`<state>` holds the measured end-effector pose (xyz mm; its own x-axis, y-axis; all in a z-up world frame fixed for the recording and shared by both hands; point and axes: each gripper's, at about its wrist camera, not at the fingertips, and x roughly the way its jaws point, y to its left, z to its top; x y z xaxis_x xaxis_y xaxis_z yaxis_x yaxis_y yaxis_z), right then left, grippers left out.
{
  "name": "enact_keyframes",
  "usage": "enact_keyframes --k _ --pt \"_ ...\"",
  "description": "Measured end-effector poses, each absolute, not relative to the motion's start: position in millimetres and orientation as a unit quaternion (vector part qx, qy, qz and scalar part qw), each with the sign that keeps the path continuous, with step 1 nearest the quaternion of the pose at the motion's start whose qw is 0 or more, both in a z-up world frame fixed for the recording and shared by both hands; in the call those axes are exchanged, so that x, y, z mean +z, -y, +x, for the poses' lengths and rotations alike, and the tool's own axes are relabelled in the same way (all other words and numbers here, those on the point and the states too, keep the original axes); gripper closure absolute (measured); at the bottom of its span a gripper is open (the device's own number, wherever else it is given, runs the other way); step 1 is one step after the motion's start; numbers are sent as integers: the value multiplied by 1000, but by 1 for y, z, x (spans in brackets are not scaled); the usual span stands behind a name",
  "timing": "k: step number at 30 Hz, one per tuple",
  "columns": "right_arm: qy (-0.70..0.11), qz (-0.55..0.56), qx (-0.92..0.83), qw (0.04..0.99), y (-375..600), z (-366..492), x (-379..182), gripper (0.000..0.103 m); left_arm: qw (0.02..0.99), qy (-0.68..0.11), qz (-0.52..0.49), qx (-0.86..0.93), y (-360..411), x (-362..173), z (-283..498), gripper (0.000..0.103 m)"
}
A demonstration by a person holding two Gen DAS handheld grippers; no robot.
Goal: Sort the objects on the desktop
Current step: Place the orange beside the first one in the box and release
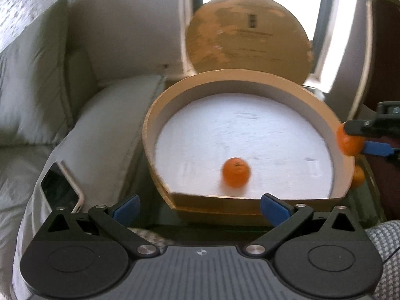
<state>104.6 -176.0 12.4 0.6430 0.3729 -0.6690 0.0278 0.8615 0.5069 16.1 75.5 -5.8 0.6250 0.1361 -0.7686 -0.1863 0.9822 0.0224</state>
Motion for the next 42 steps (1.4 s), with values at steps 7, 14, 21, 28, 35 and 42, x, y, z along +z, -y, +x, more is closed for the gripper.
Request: enact_keyframes --k 7,14,21,28,35,42 --pt "-501 184 138 834 109 131 -31 60 890 -440 -56 110 -105 -19 11 1" --pt "-543 142 147 814 79 142 -52 60 885 -447 -70 109 -116 -25 13 1" --pt "-564 120 136 805 67 147 -65 59 883 -452 -72 105 -115 -29 13 1" --pt "-570 124 133 801 66 148 -66 52 883 -453 -65 105 -111 -27 12 1" --pt "-554 133 136 811 74 140 -50 46 887 -447 -53 109 -104 -18 9 1" --pt "-522 150 134 829 98 119 -24 39 895 -434 -32 102 -87 -2 2 1"
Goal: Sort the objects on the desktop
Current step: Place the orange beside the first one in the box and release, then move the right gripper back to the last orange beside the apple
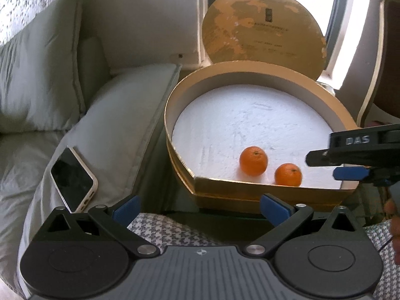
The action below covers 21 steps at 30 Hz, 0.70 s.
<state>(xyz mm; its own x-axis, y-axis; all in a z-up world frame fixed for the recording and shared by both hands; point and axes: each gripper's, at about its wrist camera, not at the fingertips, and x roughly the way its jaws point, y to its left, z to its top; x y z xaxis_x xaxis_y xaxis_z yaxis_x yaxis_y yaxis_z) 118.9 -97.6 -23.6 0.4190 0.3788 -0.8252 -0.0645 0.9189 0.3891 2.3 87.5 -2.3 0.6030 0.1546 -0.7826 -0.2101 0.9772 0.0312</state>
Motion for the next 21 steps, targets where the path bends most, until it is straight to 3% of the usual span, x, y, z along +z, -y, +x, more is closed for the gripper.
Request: enact_keyframes --k 10,21 --pt "-457 173 131 862 150 70 20 37 909 -412 7 67 -44 21 0 1" --pt "-447 235 71 860 217 43 8 35 904 -425 51 8 9 15 1 1"
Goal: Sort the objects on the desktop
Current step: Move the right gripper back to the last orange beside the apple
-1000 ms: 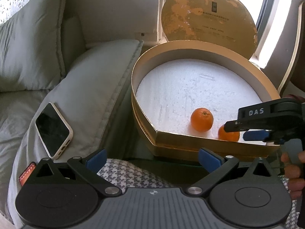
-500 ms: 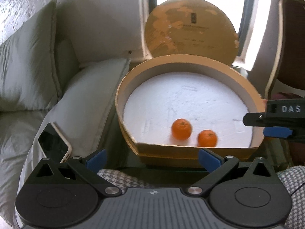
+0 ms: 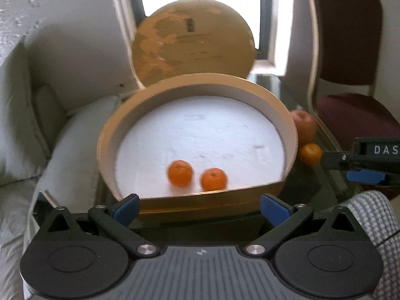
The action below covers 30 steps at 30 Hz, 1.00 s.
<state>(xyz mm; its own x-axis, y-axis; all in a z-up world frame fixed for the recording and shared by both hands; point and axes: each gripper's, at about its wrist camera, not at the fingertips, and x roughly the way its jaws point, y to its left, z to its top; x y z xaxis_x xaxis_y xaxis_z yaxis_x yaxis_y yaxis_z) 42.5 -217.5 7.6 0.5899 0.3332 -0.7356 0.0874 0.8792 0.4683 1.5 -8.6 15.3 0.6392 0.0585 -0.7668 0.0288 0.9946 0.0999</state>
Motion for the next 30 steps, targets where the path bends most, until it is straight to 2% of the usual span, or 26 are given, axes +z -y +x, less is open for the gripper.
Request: enact_keyframes --k 14,30 --pt "-459 258 32 849 238 45 -19 35 889 -453 70 -7 19 -6 8 1" --pt "-450 88 25 888 222 108 -52 35 869 -492 43 14 0 -32 31 1"
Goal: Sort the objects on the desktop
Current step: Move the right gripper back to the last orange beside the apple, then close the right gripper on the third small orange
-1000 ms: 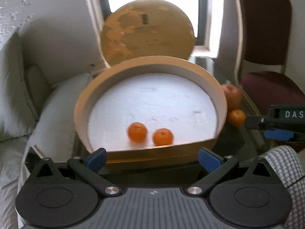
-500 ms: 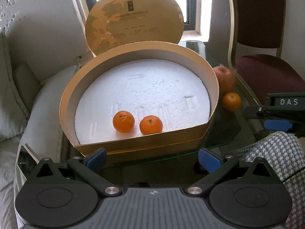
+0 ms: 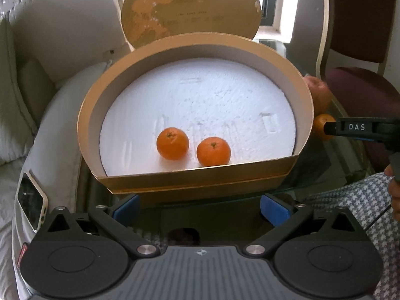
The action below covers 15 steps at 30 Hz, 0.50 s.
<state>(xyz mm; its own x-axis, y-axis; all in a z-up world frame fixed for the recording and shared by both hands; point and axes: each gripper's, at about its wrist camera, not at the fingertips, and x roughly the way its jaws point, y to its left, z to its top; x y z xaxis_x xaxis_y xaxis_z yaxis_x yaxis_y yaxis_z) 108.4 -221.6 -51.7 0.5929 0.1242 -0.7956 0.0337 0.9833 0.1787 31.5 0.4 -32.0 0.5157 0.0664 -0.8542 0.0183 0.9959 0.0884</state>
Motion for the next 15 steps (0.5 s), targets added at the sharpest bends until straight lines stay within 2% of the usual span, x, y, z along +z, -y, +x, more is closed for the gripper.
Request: enact_keyframes --k 15 --pt "-458 42 27 888 214 138 -71 35 860 -508 48 17 1 -43 44 1"
